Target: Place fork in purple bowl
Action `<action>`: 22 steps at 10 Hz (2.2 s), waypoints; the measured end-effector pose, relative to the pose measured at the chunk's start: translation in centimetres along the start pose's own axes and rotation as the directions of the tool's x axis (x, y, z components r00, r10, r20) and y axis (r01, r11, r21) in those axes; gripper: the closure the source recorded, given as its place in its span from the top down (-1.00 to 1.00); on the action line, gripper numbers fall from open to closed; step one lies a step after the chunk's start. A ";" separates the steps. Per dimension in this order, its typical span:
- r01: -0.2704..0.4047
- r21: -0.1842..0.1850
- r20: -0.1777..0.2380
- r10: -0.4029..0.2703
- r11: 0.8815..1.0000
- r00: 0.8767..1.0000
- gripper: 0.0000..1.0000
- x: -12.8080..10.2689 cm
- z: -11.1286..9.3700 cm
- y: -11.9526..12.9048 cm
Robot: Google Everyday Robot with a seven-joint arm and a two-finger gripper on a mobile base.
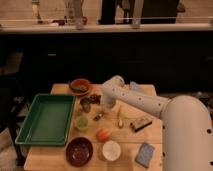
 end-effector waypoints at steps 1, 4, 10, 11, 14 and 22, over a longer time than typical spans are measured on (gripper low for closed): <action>0.008 0.031 -0.006 -0.008 0.999 1.000 -1.00 -0.4 -0.9 -0.1; 0.031 0.126 -0.026 -0.028 0.992 0.999 -1.00 -1.7 -4.4 -1.1; 0.077 0.207 -0.051 -0.068 0.975 0.996 -1.00 -3.0 -8.2 -3.4; 0.095 0.218 -0.057 -0.085 0.971 0.995 -1.00 -3.4 -9.1 -3.9; 0.168 0.242 -0.070 -0.156 0.956 0.985 -1.00 -6.1 -10.9 -5.0; 0.384 0.234 -0.080 -0.376 0.893 0.923 -1.00 -14.5 -14.0 -5.4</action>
